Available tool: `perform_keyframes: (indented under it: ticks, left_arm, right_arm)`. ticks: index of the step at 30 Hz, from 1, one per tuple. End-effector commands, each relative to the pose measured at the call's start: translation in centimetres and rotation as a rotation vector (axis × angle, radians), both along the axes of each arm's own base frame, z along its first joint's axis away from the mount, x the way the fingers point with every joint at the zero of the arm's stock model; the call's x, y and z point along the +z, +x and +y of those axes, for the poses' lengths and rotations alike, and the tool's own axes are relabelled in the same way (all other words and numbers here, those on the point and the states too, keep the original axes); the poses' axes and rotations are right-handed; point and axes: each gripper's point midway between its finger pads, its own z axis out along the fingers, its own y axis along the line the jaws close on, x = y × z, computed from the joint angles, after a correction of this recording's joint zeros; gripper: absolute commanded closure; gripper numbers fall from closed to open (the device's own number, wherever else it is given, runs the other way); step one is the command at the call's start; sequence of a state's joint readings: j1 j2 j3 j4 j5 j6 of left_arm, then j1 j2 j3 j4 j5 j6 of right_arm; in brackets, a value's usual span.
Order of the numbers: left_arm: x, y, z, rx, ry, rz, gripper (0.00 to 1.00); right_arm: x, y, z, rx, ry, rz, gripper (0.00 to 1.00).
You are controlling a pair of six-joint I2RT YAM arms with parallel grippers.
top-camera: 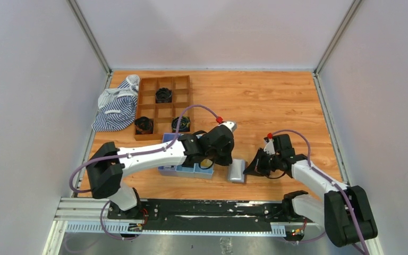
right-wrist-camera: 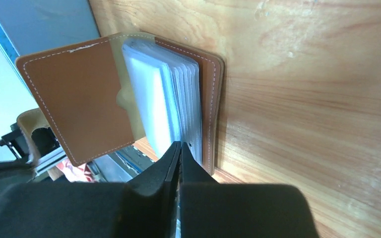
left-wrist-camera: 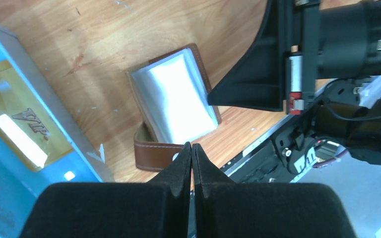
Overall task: Take the credit cards out of the card holder
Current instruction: Open the card holder at the center of the board.
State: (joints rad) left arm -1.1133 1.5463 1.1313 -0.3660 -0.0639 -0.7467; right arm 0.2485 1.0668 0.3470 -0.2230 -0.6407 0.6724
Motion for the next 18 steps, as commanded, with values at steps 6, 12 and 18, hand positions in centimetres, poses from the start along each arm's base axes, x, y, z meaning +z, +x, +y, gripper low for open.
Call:
perform_keyframes:
  ticks: [6,12,18]
  left_arm:
    - [-3.2,-0.3,-3.4,-0.104,0.015,0.072,1.00]
    - [-1.3,-1.6,-8.8,-0.228,-0.150,0.149,1.00]
    - [1.1,-2.5,-14.2,-0.331,-0.353,0.211,1.00]
  right_arm:
    - [1.2,0.1,-0.3,-0.072,0.000,-0.059,1.00]
    - [2.8,0.5,-4.0,-0.199,-0.188,-0.158,1.00]
    - [3.9,-0.6,-10.5,-0.408,-0.477,-0.156,0.54]
